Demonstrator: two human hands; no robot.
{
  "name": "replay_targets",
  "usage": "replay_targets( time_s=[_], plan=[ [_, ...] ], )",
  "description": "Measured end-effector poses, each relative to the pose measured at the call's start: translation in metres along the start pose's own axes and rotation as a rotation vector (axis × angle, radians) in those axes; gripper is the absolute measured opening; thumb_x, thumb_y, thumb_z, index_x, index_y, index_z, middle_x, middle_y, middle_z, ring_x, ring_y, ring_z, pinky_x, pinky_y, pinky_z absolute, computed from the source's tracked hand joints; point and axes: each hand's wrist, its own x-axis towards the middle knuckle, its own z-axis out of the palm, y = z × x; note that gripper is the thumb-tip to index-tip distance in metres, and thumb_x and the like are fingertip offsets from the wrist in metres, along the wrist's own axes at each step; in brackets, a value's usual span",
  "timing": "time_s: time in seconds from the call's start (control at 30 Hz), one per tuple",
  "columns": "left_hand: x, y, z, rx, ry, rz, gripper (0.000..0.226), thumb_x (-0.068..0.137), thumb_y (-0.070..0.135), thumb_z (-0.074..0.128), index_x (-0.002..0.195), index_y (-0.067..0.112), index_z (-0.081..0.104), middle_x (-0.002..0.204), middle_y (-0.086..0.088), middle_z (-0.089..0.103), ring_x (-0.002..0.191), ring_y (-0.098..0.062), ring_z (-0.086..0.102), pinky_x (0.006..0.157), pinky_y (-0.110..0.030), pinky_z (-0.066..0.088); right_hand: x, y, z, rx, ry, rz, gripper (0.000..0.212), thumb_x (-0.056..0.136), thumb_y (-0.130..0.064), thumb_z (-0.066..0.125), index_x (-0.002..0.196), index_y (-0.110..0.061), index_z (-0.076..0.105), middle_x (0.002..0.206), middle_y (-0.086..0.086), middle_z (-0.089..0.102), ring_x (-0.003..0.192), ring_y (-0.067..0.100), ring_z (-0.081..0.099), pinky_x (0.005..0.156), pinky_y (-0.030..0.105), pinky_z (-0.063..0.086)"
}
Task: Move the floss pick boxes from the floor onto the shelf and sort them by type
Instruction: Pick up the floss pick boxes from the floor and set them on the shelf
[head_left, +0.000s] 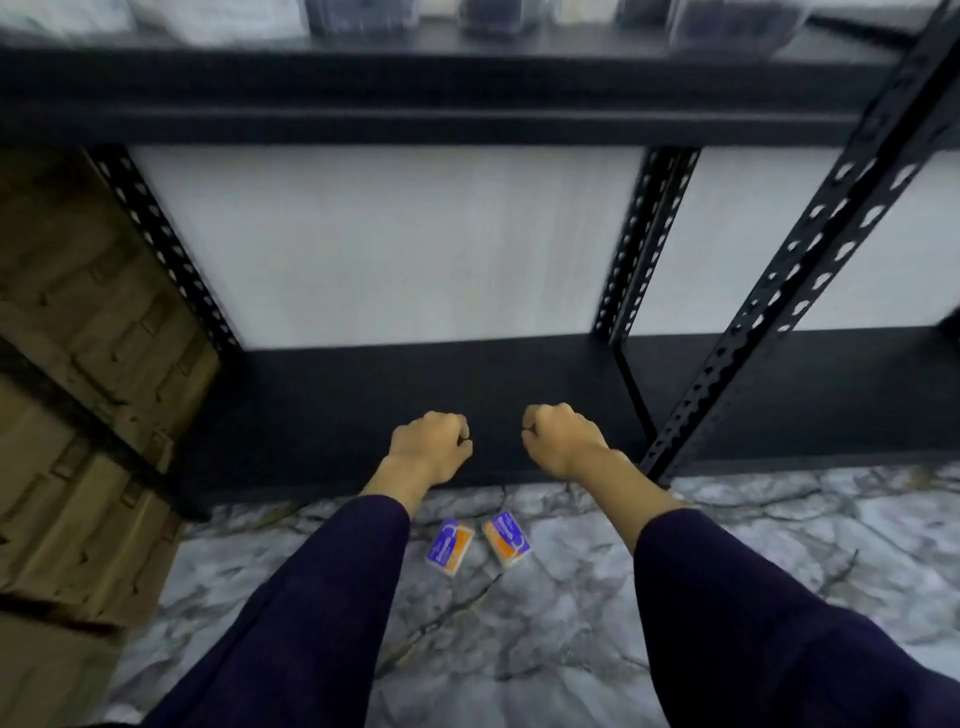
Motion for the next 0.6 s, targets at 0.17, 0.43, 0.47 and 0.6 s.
replay_targets(
  time_s=[0.17,0.43,0.47,0.6],
  plan=[
    [-0.036,0.057,-0.108,0.084,0.17,0.073,0.027,0.097,0.036,0.045,0.115,0.024,0.061,0.119,0.0,0.061,0.105,-0.023,0.059,0.083,-0.035,0.045,-0.047,-0.021,-0.119,-0.073,0.176,-0.035,0.028,0.097,-0.025,0.043,0.116,-0.011,0.058,0.119,0.013,0.058,0.103,0.034,0.058,0.078,0.035,0.045],
    [-0.07,0.129,-0.234,0.088,0.443,0.173,0.024,0.096,0.031,0.044,0.109,0.023,0.063,0.113,0.001,0.064,0.099,-0.024,0.061,0.078,-0.033,0.046,-0.094,-0.044,-0.251,-0.088,0.442,-0.05,0.029,0.096,-0.02,0.043,0.12,-0.011,0.056,0.122,0.012,0.055,0.104,0.032,0.057,0.076,0.035,0.042],
    [-0.071,0.134,-0.244,0.081,0.471,0.187,0.023,0.095,0.031,0.045,0.106,0.023,0.063,0.109,0.001,0.065,0.095,-0.024,0.061,0.076,-0.033,0.046,-0.095,-0.045,-0.263,-0.084,0.473,-0.052,0.027,0.096,-0.019,0.043,0.118,-0.011,0.057,0.12,0.012,0.056,0.103,0.032,0.057,0.075,0.035,0.042],
    [-0.069,0.149,-0.274,0.066,0.568,0.236,0.018,0.094,0.027,0.045,0.094,0.022,0.062,0.097,0.001,0.066,0.085,-0.023,0.059,0.069,-0.032,0.042,-0.092,-0.047,-0.299,-0.052,0.596,-0.072,0.024,0.093,-0.017,0.044,0.111,-0.009,0.057,0.115,0.014,0.061,0.099,0.034,0.059,0.074,0.036,0.044]
  ],
)
